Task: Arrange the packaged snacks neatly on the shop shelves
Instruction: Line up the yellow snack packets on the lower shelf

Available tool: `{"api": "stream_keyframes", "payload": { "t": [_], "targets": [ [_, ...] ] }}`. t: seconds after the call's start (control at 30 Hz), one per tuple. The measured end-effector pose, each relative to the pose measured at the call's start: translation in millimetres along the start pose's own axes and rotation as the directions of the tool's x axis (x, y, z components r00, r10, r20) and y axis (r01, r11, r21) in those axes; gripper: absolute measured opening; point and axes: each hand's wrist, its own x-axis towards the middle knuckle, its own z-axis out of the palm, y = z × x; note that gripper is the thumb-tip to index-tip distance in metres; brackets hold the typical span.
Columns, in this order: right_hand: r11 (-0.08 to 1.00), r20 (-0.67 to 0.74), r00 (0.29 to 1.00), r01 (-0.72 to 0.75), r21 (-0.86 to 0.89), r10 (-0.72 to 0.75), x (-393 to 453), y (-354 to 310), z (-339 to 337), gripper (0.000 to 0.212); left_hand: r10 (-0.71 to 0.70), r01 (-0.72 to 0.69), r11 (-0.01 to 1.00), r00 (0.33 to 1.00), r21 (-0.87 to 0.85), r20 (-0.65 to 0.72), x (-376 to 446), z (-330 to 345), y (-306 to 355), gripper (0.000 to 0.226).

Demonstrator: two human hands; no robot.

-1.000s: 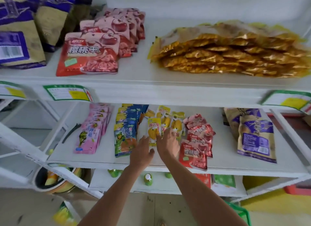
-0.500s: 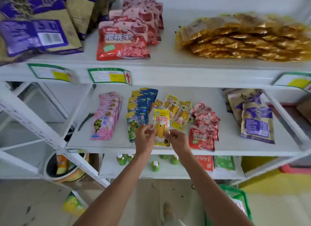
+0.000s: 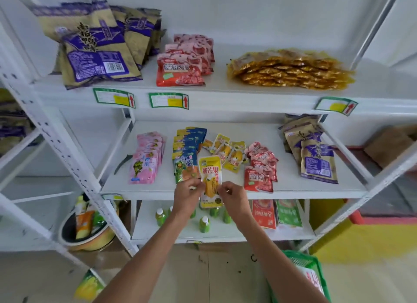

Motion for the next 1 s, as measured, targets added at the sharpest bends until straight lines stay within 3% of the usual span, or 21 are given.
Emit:
{"api": "stream_keyframes", "payload": {
  "t": [0.27, 0.5, 0.6, 0.83, 1.0],
  "targets": [
    [0.996, -0.091, 0.994, -0.052, 0.067, 0.058, -27, 24, -42, 0.030, 0.081, -0.084, 0.996, 0.991, 0.021, 0.105, -37, 44, 32, 0.013],
    [0.991, -0.013, 1.000, 0.004, 0.134, -0.002, -40, 17, -73, 0.023, 0.084, -0.087, 0.996, 0.990, 0.022, 0.111, -48, 52, 44, 0.050],
    [0.992, 0.046, 0.998, 0.025, 0.124, -0.030, -47, 19, -80, 0.023, 0.065, -0.062, 0.997, 0.993, -0.038, 0.100, -52, 51, 45, 0.048],
    [0.990, 0.077, 0.997, 0.009, 0.144, -0.020, -58, 15, -73, 0.052, -0.006, 0.008, 0.998, 1.000, -0.063, 0.026, -73, 50, 44, 0.035],
    [0.977, 0.085, 0.996, 0.018, 0.212, -0.036, -65, 14, -65, 0.049, -0.002, 0.001, 0.998, 1.000, -0.058, -0.014, -81, 50, 42, 0.014]
  ]
}}
